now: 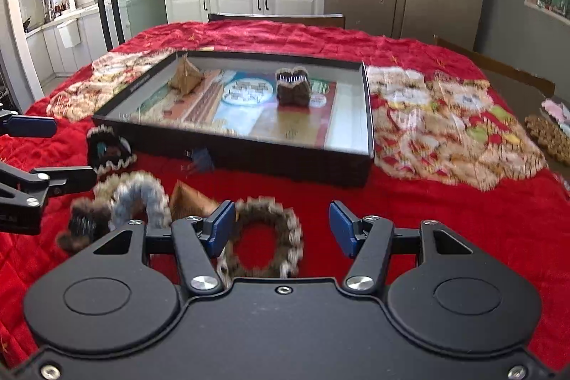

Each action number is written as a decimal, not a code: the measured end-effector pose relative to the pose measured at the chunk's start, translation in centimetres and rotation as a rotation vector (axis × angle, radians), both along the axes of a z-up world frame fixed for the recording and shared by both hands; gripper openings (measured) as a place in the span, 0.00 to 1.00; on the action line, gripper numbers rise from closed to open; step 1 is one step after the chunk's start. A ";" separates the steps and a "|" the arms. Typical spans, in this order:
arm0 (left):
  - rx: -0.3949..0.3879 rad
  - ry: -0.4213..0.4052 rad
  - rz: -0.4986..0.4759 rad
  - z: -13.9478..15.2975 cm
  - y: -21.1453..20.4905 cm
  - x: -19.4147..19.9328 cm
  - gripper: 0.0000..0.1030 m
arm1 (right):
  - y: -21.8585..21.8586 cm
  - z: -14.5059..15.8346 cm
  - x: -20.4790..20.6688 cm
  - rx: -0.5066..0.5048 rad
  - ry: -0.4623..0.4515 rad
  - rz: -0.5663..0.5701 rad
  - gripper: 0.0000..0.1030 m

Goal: Organize objects
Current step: 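Withdraw both grippers from the box back toward the remaining accessories, then grasp the brown white-trimmed scrunchie with the right gripper while the left gripper grasps another brown hair clip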

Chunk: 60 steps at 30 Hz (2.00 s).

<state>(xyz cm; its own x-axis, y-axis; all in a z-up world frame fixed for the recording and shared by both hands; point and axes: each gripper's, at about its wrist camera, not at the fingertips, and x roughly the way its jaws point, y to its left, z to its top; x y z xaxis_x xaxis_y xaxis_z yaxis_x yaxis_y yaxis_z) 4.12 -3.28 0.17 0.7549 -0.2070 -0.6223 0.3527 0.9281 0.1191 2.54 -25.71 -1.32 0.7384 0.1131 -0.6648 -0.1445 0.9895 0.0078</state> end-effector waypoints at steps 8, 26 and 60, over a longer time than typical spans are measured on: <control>-0.036 0.036 -0.051 -1.0 -0.2 -1.7 0.88 | -1.2 -2.4 -1.4 0.062 0.037 -0.033 0.51; -0.048 0.099 -0.027 -3.9 0.0 -1.1 0.80 | -0.6 -3.3 -1.1 0.066 0.014 -0.056 0.37; -0.116 0.132 -0.019 -3.4 1.6 -1.1 0.43 | -0.9 -3.4 -1.4 0.076 0.005 -0.063 0.10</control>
